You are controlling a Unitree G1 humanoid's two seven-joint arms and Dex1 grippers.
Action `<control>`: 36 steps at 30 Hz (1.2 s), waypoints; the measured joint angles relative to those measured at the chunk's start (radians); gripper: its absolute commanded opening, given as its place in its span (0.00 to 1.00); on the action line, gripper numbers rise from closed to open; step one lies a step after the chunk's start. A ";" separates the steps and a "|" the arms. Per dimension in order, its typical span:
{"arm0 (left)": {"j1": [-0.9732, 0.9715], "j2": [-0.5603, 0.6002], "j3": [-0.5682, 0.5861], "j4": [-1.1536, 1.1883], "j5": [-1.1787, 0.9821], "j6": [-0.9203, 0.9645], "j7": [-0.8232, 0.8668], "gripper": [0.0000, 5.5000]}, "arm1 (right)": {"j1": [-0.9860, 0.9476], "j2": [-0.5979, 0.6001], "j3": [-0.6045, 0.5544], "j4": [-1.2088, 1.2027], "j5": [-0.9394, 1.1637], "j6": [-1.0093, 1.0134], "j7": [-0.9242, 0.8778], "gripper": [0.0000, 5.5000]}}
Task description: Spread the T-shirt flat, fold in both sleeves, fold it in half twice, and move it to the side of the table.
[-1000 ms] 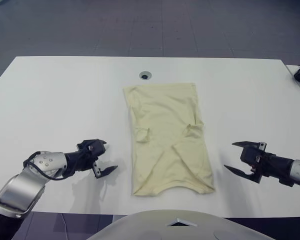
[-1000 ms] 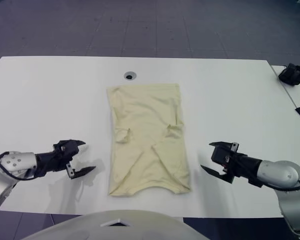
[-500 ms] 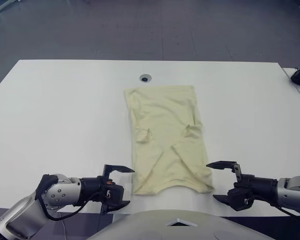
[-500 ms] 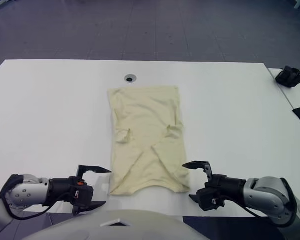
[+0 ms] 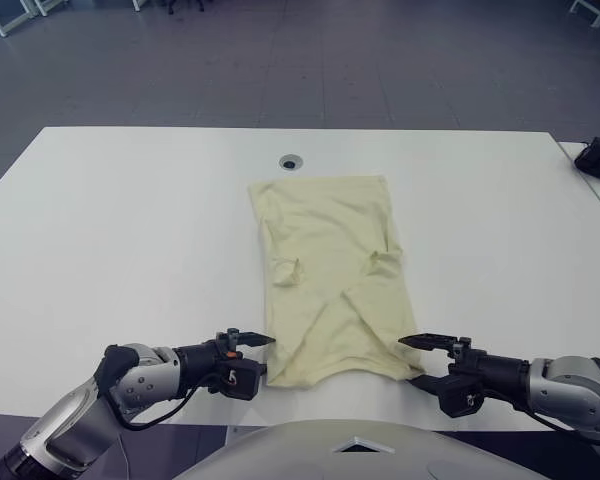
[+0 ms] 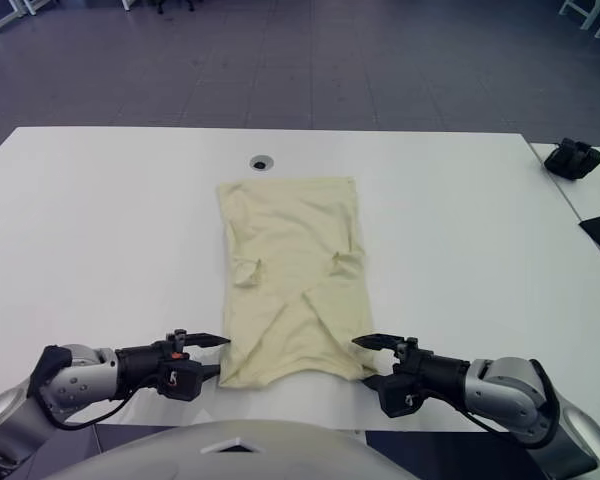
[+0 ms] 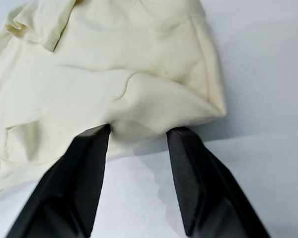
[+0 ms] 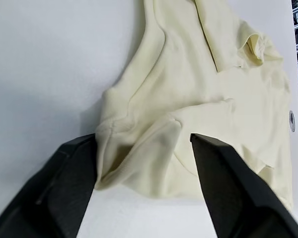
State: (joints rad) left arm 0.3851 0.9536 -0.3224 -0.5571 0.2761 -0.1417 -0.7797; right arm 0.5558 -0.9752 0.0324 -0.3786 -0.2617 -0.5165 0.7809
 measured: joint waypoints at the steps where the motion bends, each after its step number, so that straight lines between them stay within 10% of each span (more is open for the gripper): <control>1: 0.012 0.002 0.000 -0.010 0.007 0.001 0.000 0.24 | 0.001 0.000 0.003 0.001 -0.001 0.000 0.000 0.44; 8: 0.050 0.002 -0.022 -0.047 0.035 -0.002 -0.018 0.01 | 0.010 0.000 0.016 0.007 -0.014 0.002 -0.008 0.21; 15: 0.041 -0.033 -0.042 -0.046 0.075 -0.001 -0.015 0.00 | 0.017 -0.001 0.017 0.029 -0.023 0.002 -0.022 0.00; 36: -0.053 0.110 0.118 -0.029 -0.343 0.151 -0.352 0.00 | -0.121 -0.094 -0.023 -0.376 0.497 0.694 0.275 0.00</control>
State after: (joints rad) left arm 0.3319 1.0641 -0.2042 -0.5863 -0.0673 0.0098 -1.1316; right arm 0.4351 -1.0689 0.0094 -0.7545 0.2353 0.1772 1.0560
